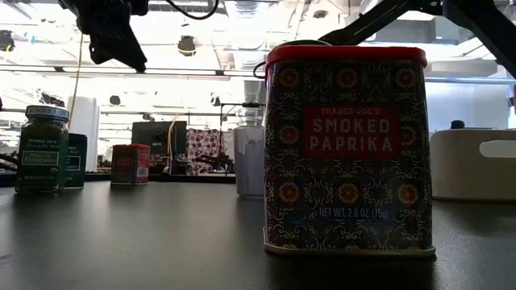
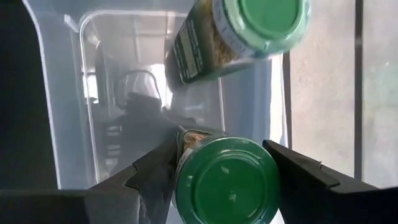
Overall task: Sort spices by type
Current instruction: Put the green seasoning bottle into the transparent bin
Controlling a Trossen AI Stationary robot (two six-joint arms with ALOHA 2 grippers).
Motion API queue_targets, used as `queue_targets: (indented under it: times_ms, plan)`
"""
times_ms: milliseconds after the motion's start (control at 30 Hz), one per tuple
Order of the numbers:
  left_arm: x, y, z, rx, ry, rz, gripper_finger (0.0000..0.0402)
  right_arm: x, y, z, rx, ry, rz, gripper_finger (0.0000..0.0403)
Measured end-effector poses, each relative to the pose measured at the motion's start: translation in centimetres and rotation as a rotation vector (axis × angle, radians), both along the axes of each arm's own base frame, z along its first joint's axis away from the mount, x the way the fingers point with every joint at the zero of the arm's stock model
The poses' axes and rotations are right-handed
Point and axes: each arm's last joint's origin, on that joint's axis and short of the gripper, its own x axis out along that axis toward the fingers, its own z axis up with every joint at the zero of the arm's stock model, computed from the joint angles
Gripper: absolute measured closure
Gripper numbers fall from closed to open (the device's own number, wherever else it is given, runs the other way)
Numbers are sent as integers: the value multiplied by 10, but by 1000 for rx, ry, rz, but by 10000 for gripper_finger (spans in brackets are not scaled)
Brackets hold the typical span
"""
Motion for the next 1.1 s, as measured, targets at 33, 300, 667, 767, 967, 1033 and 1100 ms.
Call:
queue_targets:
  times_ms: [33,300,667,767,967,1033,1100]
  plan:
    - [0,0,0,0,2,0,326,0,0,0,-2,-3,0,143]
    - [0,0,0,10,5,-9,326,6,-4,4,-55,-71,6,142]
    - [0,0,0,11,5,-10,326,5,-6,4,-73,-47,48,142]
    - [0,0,0,11,5,-10,326,5,-6,4,-73,-47,48,142]
    - [0,0,0,11,5,-10,326,5,-6,4,-79,-48,56,142]
    - [0,0,0,11,4,-10,326,5,-6,4,-86,-43,71,142]
    - [0,0,0,11,4,-10,326,5,-6,4,-89,-46,71,142]
